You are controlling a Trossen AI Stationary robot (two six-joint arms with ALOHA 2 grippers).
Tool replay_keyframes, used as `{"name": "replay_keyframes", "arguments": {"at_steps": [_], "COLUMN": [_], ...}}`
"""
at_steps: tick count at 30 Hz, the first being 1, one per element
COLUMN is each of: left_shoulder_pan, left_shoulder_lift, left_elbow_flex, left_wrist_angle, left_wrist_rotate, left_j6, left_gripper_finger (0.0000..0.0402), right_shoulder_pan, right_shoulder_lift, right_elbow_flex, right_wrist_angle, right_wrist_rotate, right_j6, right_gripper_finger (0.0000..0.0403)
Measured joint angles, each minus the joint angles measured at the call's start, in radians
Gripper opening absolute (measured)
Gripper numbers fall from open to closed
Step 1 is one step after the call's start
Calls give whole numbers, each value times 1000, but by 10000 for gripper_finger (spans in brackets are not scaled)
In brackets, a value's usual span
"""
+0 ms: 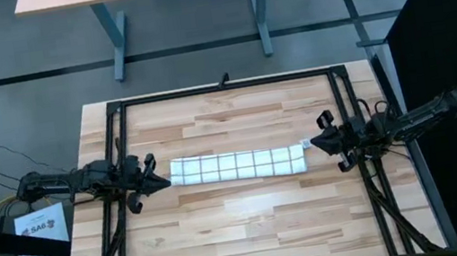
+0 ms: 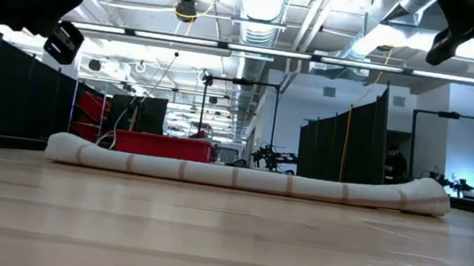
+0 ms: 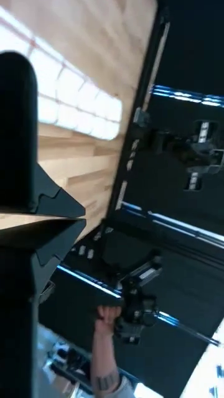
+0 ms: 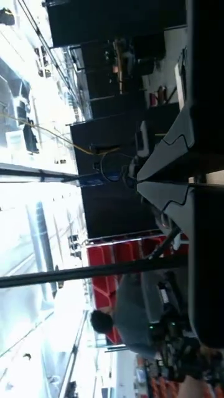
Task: Roll towel
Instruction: Roll the towel
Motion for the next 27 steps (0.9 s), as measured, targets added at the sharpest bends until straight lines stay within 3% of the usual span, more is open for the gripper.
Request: {"name": "replay_keyframes", "arguments": {"at_steps": [7, 12, 15, 17, 23, 27], "left_shoulder_pan": [0, 0, 0, 1, 2, 0], "left_shoulder_lift": [2, 2, 2, 2, 4, 3], "left_elbow_flex": [-2, -3, -3, -4, -4, -5], "left_wrist_angle": [12, 45, 41, 36, -16, -15], "left_wrist_rotate": [6, 6, 5, 5, -1, 16], "left_j6": [9, 9, 9, 11, -13, -15], "left_gripper_finger": [0, 0, 0, 0, 0, 0], "right_shoulder_pan": [10, 7, 9, 9, 10, 9], "right_shoulder_lift": [-65, -268, -426, -441, -443, -444], "right_elbow_flex": [0, 0, 0, 4, 2, 2], "right_wrist_angle": [-96, -105, -287, -367, -637, -746], "right_wrist_rotate": [37, 119, 122, 119, -148, -192], "right_j6": [-79, -207, -200, -153, 68, 116], "right_gripper_finger": [0, 0, 0, 0, 0, 0]}}
